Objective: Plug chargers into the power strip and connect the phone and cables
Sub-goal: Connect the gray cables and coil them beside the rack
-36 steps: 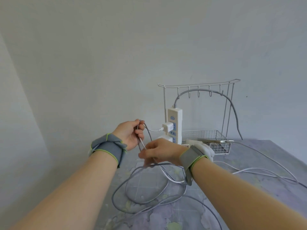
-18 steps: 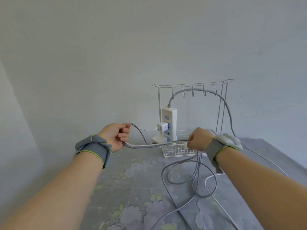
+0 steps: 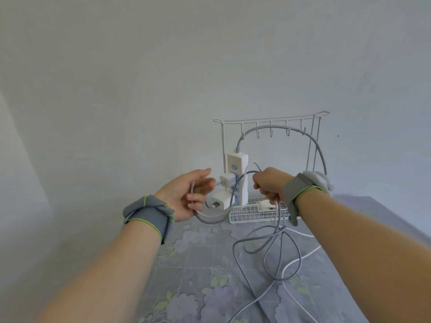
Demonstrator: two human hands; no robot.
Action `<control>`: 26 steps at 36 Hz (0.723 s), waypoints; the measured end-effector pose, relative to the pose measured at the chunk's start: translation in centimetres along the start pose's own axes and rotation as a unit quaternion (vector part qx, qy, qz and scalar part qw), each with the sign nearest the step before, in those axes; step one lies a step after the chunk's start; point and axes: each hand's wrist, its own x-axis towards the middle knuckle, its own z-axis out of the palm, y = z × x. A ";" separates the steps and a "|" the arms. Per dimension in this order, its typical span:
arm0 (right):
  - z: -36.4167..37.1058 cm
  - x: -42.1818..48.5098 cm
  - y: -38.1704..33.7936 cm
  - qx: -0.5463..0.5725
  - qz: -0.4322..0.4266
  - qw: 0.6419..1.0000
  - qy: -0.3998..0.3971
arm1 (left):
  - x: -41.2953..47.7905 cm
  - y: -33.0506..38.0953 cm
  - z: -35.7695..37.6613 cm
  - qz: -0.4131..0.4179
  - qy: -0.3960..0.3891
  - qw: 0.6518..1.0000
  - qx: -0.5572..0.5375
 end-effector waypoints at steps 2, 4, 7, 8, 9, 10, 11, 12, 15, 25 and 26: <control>0.5 0.0 -0.7 0.004 -0.007 1.000 0.005 | -0.1 -0.7 0.8 -0.021 -0.016 0.996 0.080; 0.6 0.0 -1.4 0.004 -0.024 1.000 0.010 | -0.2 -1.5 1.3 -0.042 -0.038 0.984 0.168; 0.2 0.4 -1.6 -0.005 -0.039 0.999 0.025 | 0.0 -2.3 1.2 -0.078 -0.086 0.951 0.285; -0.1 0.6 -1.6 -0.013 -0.038 0.999 0.033 | 0.1 -2.4 1.0 -0.090 -0.097 0.939 0.319; -0.3 0.8 -1.5 -0.023 -0.035 0.998 0.043 | 0.3 -2.6 0.8 -0.098 -0.104 0.927 0.347; -0.5 0.9 -1.5 -0.033 -0.031 0.998 0.049 | 0.4 -2.8 0.6 -0.101 -0.108 0.917 0.370; -0.6 1.0 -1.5 -0.043 -0.028 0.997 0.050 | 0.5 -2.9 0.6 -0.103 -0.110 0.909 0.389; -0.5 1.1 -1.4 -0.053 -0.025 0.997 0.049 | 0.6 -3.0 0.7 -0.103 -0.112 0.902 0.404; 0.0 1.5 -1.5 -0.067 -0.025 0.997 0.041 | 1.3 -3.2 1.4 -0.090 -0.089 0.886 0.446; 2.0 0.0 -2.3 -0.191 -0.110 0.971 -0.095 | 3.8 -3.7 2.5 0.043 0.088 0.992 0.074; 2.3 -0.2 -2.4 -0.205 -0.122 0.965 -0.108 | 3.9 -3.7 2.6 0.044 0.087 0.994 0.043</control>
